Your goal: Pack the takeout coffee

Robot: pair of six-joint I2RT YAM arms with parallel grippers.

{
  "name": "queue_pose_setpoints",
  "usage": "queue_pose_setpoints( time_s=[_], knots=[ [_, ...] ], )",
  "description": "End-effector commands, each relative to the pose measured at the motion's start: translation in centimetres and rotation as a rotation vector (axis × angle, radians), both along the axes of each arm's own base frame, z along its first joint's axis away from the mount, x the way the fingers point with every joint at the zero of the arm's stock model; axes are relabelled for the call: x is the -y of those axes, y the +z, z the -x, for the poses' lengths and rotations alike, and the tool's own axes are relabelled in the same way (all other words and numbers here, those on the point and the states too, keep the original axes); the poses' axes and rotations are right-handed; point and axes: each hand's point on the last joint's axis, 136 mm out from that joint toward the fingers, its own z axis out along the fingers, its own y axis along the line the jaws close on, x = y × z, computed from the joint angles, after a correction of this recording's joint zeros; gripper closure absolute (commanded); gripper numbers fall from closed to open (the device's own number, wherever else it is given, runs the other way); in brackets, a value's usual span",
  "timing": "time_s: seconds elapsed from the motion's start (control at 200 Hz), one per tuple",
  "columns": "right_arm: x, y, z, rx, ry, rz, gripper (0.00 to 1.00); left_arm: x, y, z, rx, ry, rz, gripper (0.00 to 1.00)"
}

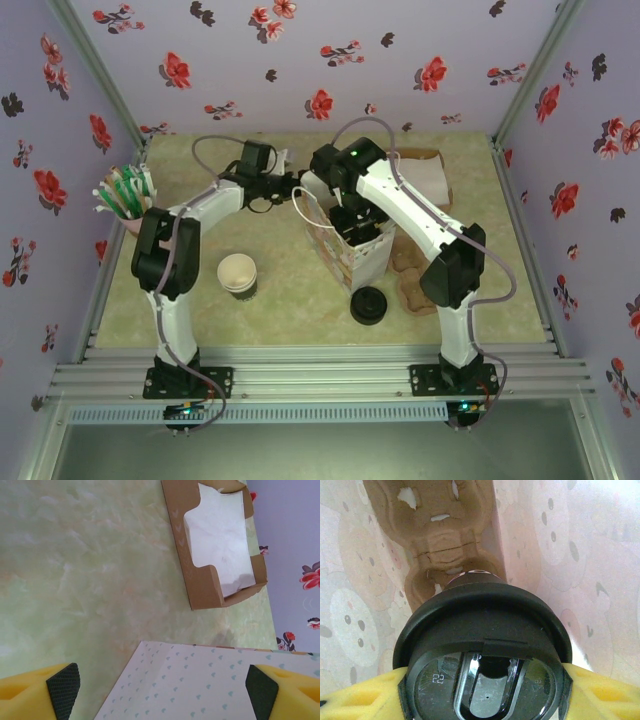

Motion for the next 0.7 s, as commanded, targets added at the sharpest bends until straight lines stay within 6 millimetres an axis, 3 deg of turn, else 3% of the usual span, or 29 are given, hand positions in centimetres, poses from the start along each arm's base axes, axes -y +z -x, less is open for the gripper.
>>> queue_pose_setpoints(
  time_s=[0.0, 0.315, 0.695],
  knots=[
    [0.4, 0.4, 0.3, -0.011, 0.018, 0.003, 0.34, -1.2, 1.7, 0.1, 0.017, 0.020, 0.022, 0.09],
    [-0.4, -0.1, 0.3, -0.032, 0.027, -0.039, 0.34, -2.4, 2.2, 0.4, 0.020, 0.043, 0.026, 0.07],
    [0.0, -0.3, 0.2, -0.038, 0.017, -0.043, 0.34, -6.3, 4.1, 2.6, 0.024, 0.160, 0.023, 0.06]
  ],
)
